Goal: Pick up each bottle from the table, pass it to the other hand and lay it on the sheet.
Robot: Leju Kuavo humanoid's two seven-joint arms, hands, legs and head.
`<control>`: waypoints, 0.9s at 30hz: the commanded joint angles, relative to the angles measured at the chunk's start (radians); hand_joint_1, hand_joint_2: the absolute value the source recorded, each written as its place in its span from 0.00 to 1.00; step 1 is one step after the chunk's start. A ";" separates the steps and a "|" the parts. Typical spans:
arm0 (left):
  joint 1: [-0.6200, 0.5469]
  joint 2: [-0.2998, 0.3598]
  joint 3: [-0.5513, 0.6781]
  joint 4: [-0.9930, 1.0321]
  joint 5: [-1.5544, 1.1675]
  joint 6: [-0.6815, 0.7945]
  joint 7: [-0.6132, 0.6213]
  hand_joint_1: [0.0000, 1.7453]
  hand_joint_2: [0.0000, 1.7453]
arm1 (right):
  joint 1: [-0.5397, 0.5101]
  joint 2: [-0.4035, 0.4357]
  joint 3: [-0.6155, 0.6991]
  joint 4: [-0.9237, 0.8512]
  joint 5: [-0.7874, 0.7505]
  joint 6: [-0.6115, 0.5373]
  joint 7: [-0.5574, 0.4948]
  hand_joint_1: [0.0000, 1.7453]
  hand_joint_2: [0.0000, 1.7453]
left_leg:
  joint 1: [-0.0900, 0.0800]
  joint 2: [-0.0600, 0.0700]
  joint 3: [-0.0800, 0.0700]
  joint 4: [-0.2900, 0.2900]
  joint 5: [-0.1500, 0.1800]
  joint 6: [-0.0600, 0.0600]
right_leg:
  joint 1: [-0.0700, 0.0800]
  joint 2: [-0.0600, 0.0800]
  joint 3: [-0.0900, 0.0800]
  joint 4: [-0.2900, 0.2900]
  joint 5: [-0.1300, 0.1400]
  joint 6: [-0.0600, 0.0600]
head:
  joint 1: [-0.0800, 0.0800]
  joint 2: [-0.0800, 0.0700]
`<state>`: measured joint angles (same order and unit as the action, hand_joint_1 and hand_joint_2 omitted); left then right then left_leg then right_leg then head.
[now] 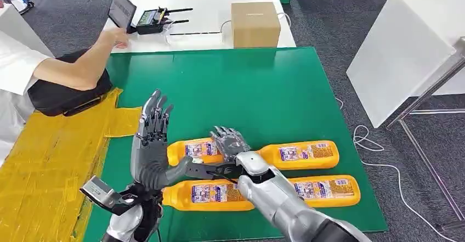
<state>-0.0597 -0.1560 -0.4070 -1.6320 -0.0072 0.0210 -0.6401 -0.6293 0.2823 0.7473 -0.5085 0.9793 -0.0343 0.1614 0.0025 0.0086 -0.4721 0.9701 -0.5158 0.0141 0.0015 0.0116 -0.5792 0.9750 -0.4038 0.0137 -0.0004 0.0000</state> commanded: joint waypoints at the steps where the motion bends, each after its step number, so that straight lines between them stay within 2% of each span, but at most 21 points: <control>1: -0.039 0.007 0.000 0.068 0.005 -0.002 0.003 0.00 1.00 | -0.050 -0.015 0.099 0.125 0.028 0.045 0.009 0.48 1.00 | 0.000 -0.002 0.001 -0.001 0.000 0.000 | 0.000 -0.002 0.002 -0.001 0.000 0.001 | 0.000 0.000; 2: -0.039 0.007 0.000 0.069 0.005 -0.002 0.003 0.00 1.00 | -0.050 -0.015 0.100 0.124 0.029 0.042 0.010 0.75 1.00 | 0.001 -0.003 0.002 -0.001 0.000 -0.001 | 0.001 -0.003 0.003 -0.002 0.000 0.001 | 0.000 0.000; 4: -0.039 0.007 0.000 0.072 0.005 -0.002 0.003 0.00 1.00 | -0.051 -0.016 0.100 0.122 0.029 0.037 0.010 0.83 1.00 | 0.001 -0.003 0.002 -0.001 0.000 -0.001 | 0.001 -0.003 0.003 -0.002 0.000 0.001 | 0.000 0.000; 14: -0.039 0.007 0.000 0.074 0.006 -0.002 0.003 0.00 1.00 | -0.051 -0.016 0.097 0.118 0.028 0.028 0.009 0.84 1.00 | 0.001 -0.003 0.003 -0.001 0.001 -0.001 | 0.001 -0.003 0.004 -0.002 0.000 0.001 | 0.000 0.000; 17: -0.038 0.007 0.000 0.074 0.007 -0.001 0.002 0.00 1.00 | -0.050 -0.018 0.087 0.112 0.023 0.002 0.009 0.91 1.00 | 0.001 -0.003 0.003 -0.001 0.000 -0.001 | 0.001 -0.003 0.004 -0.002 0.000 0.001 | 0.000 0.000; 18: -0.038 0.007 -0.001 0.075 0.007 -0.001 0.002 0.00 1.00 | -0.048 -0.019 0.074 0.105 0.013 -0.019 0.004 0.96 1.00 | 0.000 -0.002 0.002 -0.001 0.000 0.000 | 0.000 -0.002 0.002 -0.001 0.000 0.000 | 0.000 0.000; 19: -0.038 0.006 -0.001 0.075 0.008 0.000 0.002 0.00 1.00 | -0.046 -0.027 0.058 0.088 0.005 -0.076 0.001 1.00 1.00 | 0.000 -0.002 0.002 -0.001 0.000 0.000 | 0.000 -0.002 0.003 -0.001 0.000 0.000 | 0.000 0.000; 21: -0.035 0.004 0.000 0.072 0.008 0.003 0.000 0.00 1.00 | -0.035 -0.040 0.015 0.041 -0.016 -0.206 -0.014 1.00 1.00 | 0.000 -0.003 0.002 -0.001 0.000 0.000 | 0.000 -0.003 0.003 -0.002 0.000 0.001 | 0.000 0.000; 23: -0.023 0.003 -0.003 0.060 0.005 0.012 -0.002 0.00 1.00 | 0.005 -0.064 -0.057 -0.063 -0.039 -0.390 -0.088 1.00 1.00 | 0.001 -0.004 0.002 -0.001 0.000 0.000 | 0.001 -0.004 0.003 -0.002 0.000 0.001 | 0.000 0.000; 25: -0.010 0.005 -0.011 0.051 -0.001 0.025 -0.006 0.00 1.00 | 0.085 -0.087 -0.142 -0.229 -0.067 -0.570 -0.196 1.00 1.00 | 0.000 -0.003 0.000 0.000 0.000 0.000 | 0.000 -0.003 0.001 -0.001 0.000 0.001 | 0.000 0.000; 27: 0.000 0.009 -0.021 0.047 -0.006 0.042 -0.012 0.00 1.00 | 0.166 -0.112 -0.207 -0.392 -0.075 -0.664 -0.239 1.00 1.00 | 0.000 -0.004 0.001 -0.001 0.000 0.000 | 0.001 -0.004 0.002 -0.001 -0.001 0.001 | 0.000 0.000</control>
<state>-0.0585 -0.1579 -0.4067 -1.6186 -0.0034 0.0332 -0.6432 -0.6167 0.2644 0.7627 -0.5109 0.9476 -0.3996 0.0819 0.0023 0.0085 -0.4717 0.9702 -0.5158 0.0141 0.0015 0.0116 -0.5788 0.9751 -0.4038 0.0137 0.0000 0.0000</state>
